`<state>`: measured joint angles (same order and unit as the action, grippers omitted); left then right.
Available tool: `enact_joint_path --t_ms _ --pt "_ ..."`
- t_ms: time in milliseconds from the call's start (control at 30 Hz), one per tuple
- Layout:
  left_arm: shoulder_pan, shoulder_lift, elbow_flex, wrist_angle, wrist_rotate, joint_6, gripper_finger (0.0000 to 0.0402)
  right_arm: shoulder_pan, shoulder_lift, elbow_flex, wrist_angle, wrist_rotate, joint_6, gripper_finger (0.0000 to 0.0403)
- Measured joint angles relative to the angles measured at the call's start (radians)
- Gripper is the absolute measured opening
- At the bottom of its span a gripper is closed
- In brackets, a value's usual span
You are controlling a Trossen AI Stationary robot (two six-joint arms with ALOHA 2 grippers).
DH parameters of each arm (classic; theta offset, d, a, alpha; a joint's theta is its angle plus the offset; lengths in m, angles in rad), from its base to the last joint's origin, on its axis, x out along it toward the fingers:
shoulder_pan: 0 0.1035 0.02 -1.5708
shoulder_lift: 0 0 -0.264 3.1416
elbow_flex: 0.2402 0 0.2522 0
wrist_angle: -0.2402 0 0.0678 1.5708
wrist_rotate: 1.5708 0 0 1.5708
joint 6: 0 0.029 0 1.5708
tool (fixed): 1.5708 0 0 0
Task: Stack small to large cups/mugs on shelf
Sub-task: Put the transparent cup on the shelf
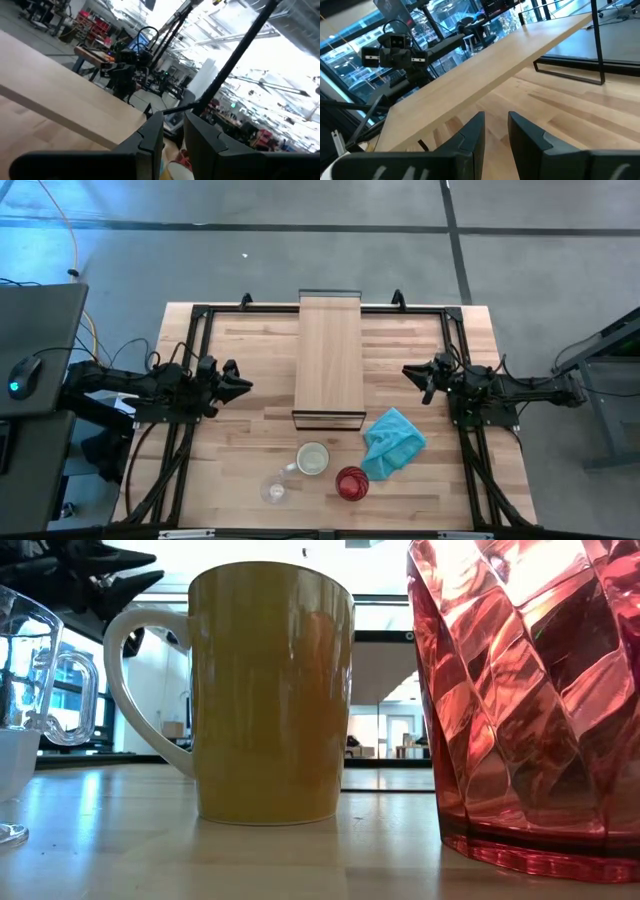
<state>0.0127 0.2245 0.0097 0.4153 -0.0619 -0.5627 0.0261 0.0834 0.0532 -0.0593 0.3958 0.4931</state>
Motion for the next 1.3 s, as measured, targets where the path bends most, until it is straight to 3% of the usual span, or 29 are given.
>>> enact_joint_path --t_ms 300,933,1300 --pt "0.0 0.0 0.0 -0.002 -0.061 0.066 0.0067 0.0 0.0 0.0 0.011 0.0 -0.003 0.0078" --pt "0.0 0.0 0.0 -0.084 -0.063 0.068 0.0067 0.0 0.0 0.0 0.004 -0.058 0.008 0.0078" --pt "0.0 0.0 0.0 -0.059 -0.012 0.009 0.0067 0.0 0.0 0.0 0.021 -0.062 0.216 0.0078"
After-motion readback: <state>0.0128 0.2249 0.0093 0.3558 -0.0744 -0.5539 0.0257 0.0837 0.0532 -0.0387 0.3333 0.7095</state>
